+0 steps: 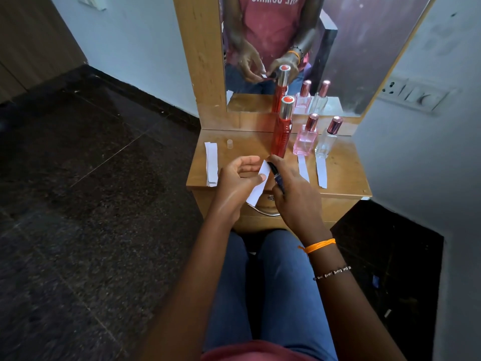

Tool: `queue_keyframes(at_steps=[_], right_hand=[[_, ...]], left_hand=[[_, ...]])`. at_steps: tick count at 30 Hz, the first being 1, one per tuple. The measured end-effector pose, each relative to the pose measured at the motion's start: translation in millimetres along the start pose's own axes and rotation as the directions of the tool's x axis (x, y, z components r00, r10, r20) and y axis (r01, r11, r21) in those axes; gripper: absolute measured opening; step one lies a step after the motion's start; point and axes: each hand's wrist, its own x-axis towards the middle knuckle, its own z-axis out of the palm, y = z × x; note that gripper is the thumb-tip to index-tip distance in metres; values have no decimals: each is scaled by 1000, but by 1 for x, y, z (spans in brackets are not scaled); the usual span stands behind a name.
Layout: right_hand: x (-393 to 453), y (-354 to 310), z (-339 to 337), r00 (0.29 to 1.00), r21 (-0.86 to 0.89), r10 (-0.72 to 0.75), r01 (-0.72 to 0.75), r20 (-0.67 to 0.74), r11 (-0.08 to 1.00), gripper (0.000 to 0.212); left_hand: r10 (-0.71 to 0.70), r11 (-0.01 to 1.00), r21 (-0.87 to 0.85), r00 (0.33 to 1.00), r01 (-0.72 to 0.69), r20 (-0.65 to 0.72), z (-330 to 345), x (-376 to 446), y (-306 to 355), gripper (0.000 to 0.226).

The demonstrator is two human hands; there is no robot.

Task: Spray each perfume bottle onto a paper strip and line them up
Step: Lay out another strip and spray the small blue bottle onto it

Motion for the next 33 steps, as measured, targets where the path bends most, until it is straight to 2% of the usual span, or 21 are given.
queue_keyframes(at_steps=[3, 8, 18, 26, 33], right_hand=[[-1, 1, 2, 999, -49, -38, 38, 0, 998, 56], [0, 3, 5, 1000, -84, -4, 1, -30, 996, 47], [0, 7, 8, 999, -89, 43, -44, -13, 995, 52], [0, 4, 7, 999, -54, 48, -48, -5, 997, 52], [0, 7, 4, 995, 103, 85, -81, -42, 991, 51]], left_hand=[[-35, 998, -44, 999, 35, -3, 2, -2, 2, 35], [-53, 998, -40, 998, 54, 13, 4, -4, 3, 37], [-77, 997, -7, 997, 77, 18, 7, -5, 2, 35], [-95, 995, -8, 995, 95, 17, 6, -4, -1, 34], [-139, 990, -38, 989, 137, -53, 6, 0, -8, 30]])
